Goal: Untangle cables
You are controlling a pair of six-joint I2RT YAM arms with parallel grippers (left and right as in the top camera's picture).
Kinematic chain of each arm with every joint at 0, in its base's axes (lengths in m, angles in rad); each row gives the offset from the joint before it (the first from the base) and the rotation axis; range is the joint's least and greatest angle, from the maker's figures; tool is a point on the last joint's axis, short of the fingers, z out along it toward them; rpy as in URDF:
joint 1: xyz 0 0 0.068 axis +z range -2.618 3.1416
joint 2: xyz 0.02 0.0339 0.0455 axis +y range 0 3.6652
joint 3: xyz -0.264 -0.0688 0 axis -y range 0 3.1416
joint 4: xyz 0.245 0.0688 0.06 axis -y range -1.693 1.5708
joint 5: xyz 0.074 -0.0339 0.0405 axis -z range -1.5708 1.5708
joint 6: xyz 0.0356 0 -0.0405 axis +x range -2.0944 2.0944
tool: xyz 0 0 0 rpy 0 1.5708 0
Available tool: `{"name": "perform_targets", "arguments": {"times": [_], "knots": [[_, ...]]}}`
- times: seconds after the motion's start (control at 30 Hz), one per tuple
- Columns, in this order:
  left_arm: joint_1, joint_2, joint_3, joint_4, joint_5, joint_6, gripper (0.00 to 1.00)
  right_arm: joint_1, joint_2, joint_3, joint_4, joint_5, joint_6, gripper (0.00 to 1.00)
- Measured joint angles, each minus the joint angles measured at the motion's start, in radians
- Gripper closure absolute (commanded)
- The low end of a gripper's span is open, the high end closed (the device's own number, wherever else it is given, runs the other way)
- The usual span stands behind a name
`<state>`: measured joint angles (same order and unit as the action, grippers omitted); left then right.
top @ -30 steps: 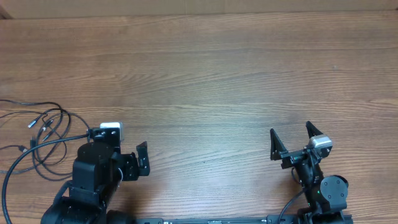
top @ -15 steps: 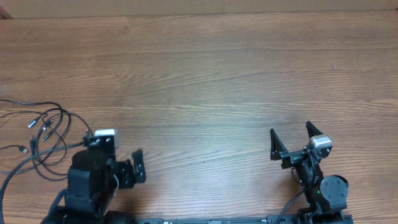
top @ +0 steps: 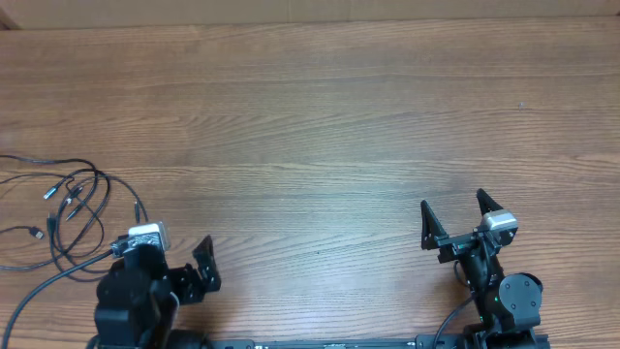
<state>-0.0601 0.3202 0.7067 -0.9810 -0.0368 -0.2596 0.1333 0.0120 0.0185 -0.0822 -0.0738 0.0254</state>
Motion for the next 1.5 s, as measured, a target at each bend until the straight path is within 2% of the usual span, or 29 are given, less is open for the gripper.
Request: {"name": "perform_targets", "arguments": {"times": [0.4,0.67,0.93,1.23,1.5], "knots": [[0.035,-0.237,-0.402,0.474,0.092,0.000,0.01,0.000,0.000,0.000,0.000,0.000,0.000,0.00],[0.036,-0.304,-0.502,0.732,0.110,0.034,0.00,0.000,0.000,0.000,0.000,0.000,0.000,0.00],[0.036,-0.306,-0.578,1.064,0.128,0.154,0.01,0.000,0.000,0.000,0.000,0.000,0.000,0.00],[0.036,-0.306,-0.671,1.105,0.132,0.212,0.00,0.000,0.000,0.000,0.000,0.000,0.000,0.00],[0.036,-0.307,-0.698,0.922,0.143,0.216,0.00,0.000,0.000,0.000,0.001,0.000,0.000,0.00]]}}
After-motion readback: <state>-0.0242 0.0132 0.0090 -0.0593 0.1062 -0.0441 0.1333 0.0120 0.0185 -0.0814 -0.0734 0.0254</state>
